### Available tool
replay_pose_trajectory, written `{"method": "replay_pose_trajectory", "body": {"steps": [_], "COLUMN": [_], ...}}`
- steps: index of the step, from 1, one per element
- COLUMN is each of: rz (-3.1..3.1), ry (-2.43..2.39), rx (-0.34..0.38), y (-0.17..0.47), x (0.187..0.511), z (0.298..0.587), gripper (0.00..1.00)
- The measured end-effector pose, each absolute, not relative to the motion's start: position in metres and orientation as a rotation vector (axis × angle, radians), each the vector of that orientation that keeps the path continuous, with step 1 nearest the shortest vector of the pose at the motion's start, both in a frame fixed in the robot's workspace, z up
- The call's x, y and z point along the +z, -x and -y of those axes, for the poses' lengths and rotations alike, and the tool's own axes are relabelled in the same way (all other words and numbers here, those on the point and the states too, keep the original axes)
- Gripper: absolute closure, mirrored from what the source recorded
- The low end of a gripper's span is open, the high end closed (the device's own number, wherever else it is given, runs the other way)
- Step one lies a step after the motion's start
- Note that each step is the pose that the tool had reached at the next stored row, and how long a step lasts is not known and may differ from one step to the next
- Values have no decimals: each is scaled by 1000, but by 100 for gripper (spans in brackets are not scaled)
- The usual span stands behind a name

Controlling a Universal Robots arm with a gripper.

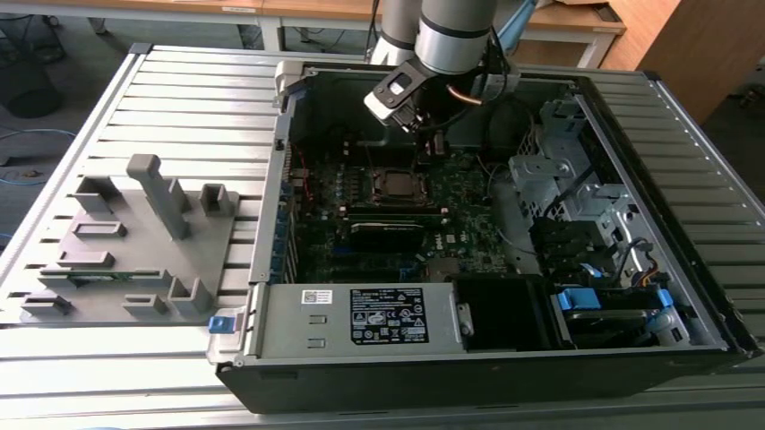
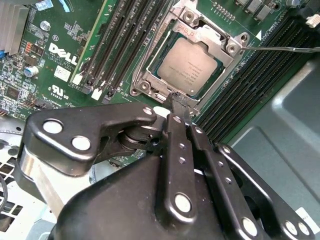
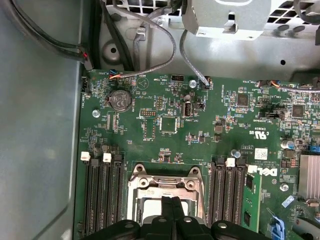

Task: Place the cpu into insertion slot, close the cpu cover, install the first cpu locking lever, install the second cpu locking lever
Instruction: 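Close the cpu cover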

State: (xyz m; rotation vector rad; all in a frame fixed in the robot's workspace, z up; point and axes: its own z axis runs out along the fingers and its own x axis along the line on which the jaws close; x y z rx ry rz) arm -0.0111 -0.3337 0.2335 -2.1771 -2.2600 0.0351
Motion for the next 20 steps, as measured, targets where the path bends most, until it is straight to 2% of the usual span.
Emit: {"method": "replay_pose_trajectory", "body": {"steps": [20], "rz": [2359], "ry": [2071], "rx": [35], "y": [11], "x": [233], "z": [334], "gripper": [89]}}
